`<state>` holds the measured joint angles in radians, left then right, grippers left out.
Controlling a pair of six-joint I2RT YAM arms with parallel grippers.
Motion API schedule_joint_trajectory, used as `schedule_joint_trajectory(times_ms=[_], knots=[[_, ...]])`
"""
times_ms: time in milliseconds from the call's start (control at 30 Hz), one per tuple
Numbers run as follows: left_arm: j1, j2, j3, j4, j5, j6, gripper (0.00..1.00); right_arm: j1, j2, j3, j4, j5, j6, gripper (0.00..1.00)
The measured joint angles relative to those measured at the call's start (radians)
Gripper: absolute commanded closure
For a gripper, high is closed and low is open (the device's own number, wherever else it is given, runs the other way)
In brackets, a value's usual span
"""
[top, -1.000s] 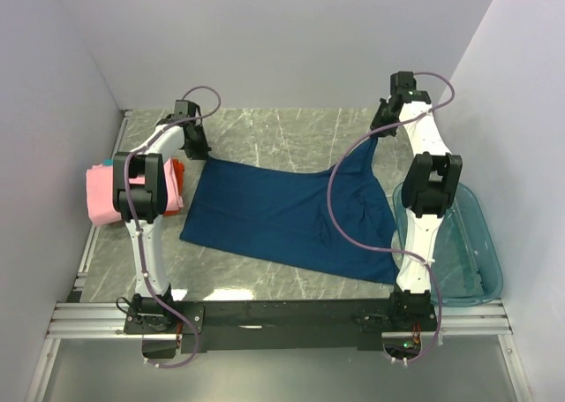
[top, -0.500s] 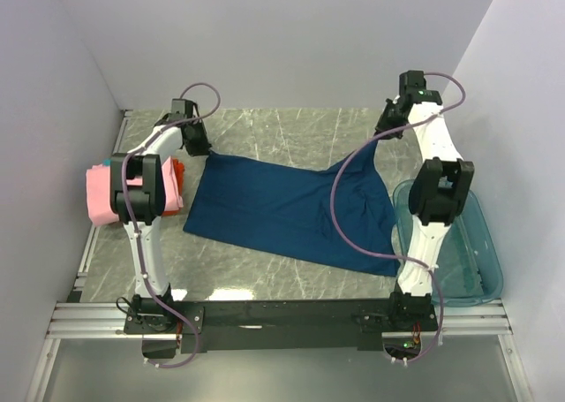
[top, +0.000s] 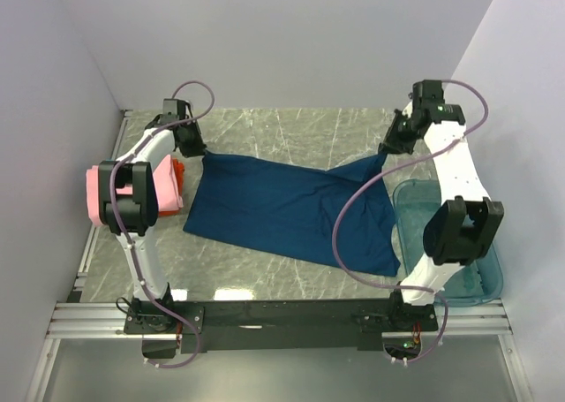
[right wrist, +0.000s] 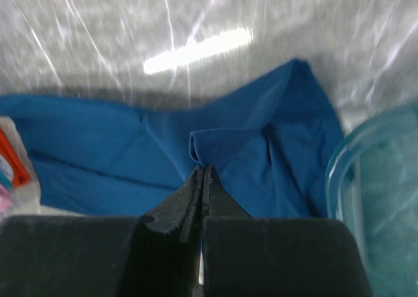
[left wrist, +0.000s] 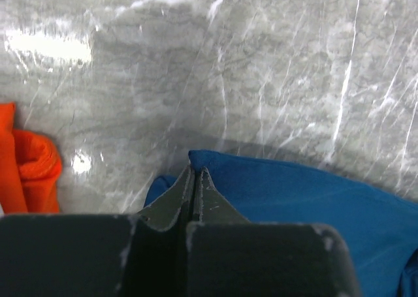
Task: Fold and stack the t-shirts
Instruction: Fold the tshirt
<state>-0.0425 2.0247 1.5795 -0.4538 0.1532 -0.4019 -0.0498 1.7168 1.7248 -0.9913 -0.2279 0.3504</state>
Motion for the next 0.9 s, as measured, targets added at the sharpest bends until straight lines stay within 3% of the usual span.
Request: schedule_joint_trajectory(times_ms=[367,900], knots=[[0.000,-0.095,-0.102,-0.046,-0.012,-0.006,1.00,0.058,-0.244,-0.354,-0.042,-0.018,0.022,1.00],[0.002,-0.206,-0.235,-0.077,-0.055,-0.007,1.00,0.078,-0.424,-0.471,-0.142,-0.020,0.034,1.00]])
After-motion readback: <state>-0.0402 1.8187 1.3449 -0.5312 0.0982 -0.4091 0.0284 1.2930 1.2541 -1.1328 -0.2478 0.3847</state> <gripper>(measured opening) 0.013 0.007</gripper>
